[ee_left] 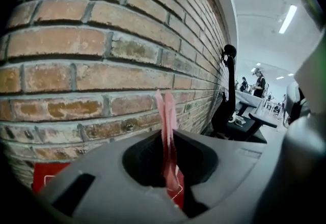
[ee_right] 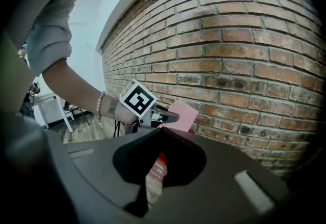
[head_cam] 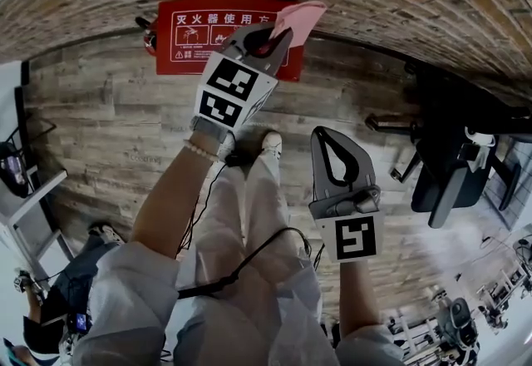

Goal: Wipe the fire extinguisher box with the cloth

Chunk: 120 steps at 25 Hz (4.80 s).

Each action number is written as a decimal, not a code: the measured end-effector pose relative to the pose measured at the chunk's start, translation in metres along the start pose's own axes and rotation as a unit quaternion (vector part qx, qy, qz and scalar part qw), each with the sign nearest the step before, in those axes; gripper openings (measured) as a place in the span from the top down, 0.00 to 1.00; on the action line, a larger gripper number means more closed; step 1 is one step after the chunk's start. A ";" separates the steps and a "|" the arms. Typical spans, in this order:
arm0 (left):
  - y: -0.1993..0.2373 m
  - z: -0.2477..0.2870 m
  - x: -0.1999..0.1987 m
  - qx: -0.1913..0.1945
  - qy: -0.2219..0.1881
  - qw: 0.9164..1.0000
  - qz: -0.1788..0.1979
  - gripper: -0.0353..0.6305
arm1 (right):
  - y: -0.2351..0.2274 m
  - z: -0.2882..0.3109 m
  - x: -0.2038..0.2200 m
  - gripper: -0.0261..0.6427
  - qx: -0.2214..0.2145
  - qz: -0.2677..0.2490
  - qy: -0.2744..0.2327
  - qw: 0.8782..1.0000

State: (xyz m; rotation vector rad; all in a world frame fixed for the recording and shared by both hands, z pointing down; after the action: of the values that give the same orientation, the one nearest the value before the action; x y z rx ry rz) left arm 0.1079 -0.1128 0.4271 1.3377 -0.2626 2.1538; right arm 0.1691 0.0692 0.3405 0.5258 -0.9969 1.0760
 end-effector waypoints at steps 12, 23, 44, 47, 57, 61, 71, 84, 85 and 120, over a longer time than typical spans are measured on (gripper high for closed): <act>0.006 0.051 0.030 -0.007 0.061 0.998 -0.012 0.93 | -0.022 0.013 0.014 0.95 0.014 0.015 -0.004 1.000; 0.017 0.072 0.059 -0.029 0.112 0.993 -0.021 0.93 | -0.039 0.031 0.024 0.95 0.023 0.016 -0.010 1.000; 0.042 0.072 0.072 -0.043 0.157 0.986 -0.039 0.93 | -0.039 0.066 0.021 0.95 0.012 -0.007 -0.003 1.000; 0.050 0.067 0.074 -0.048 0.158 0.985 -0.042 0.93 | -0.035 0.070 0.021 0.95 0.010 -0.007 -0.001 1.000; 0.076 0.048 0.079 -0.066 0.160 0.984 -0.047 0.93 | -0.021 0.085 0.015 0.95 -0.010 -0.021 0.008 1.000; 0.087 0.040 0.082 -0.074 0.161 0.983 -0.050 0.93 | -0.017 0.092 0.011 0.95 -0.014 -0.028 0.009 0.999; 0.116 0.017 0.091 -0.093 0.165 0.980 -0.056 0.93 | -0.001 0.105 0.007 0.95 -0.027 -0.038 0.019 0.999; 0.151 -0.015 0.104 -0.117 0.169 0.977 -0.060 0.93 | 0.023 0.126 -0.001 0.95 -0.045 -0.047 0.022 0.998; 0.154 -0.018 0.106 -0.119 0.169 0.976 -0.061 0.93 | 0.025 0.128 -0.002 0.95 -0.046 -0.048 0.023 0.998; 0.243 -0.094 0.132 -0.179 0.160 0.968 -0.078 0.93 | 0.083 0.171 -0.012 0.95 -0.080 -0.064 0.037 0.994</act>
State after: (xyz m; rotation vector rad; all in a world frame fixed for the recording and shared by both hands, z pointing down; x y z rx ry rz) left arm -0.1444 -0.2179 0.5300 0.7705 -0.3811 2.0312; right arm 0.0230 -0.0345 0.4042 0.4111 -0.9625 0.8877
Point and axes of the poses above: the fingertips, and each gripper's own axes: z forward along the fingers, y to its left, x out of its underside, the point moved 6 cm from there along -z, backward along the fingers, and after that the axes turned 6 degrees about -x, right-handed, at the moved point
